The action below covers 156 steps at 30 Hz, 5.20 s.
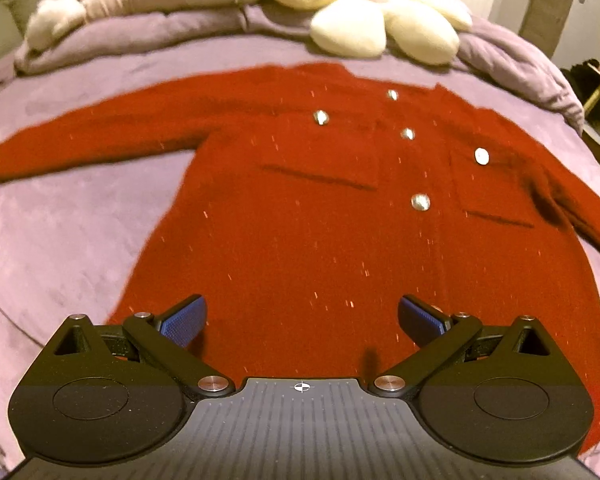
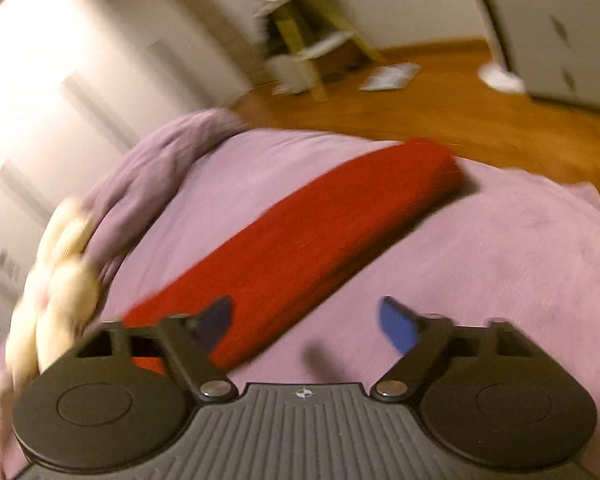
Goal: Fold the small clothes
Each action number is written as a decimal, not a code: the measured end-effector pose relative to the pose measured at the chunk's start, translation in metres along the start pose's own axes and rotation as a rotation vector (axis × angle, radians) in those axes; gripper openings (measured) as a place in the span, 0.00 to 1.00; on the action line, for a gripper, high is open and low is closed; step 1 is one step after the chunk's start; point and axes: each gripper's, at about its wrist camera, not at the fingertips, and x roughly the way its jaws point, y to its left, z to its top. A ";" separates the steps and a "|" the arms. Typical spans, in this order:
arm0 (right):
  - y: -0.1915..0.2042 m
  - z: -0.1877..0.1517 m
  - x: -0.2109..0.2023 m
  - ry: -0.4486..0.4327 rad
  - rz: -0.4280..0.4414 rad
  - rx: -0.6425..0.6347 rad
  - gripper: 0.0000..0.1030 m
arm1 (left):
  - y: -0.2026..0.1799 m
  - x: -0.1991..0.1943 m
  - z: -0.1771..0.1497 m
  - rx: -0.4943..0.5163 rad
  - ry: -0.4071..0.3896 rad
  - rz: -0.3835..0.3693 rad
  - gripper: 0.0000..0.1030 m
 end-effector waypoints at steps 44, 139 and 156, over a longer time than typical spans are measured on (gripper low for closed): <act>0.143 -0.154 0.007 0.239 0.316 -0.596 0.35 | -0.075 0.177 0.167 -0.183 0.149 -0.563 0.69; 0.294 -0.220 0.090 0.108 0.197 -1.094 0.15 | 0.052 0.173 0.178 -0.005 -0.080 -0.119 0.36; 0.304 -0.246 0.082 0.156 0.223 -1.123 0.19 | 0.051 0.161 0.161 -0.026 -0.047 -0.106 0.69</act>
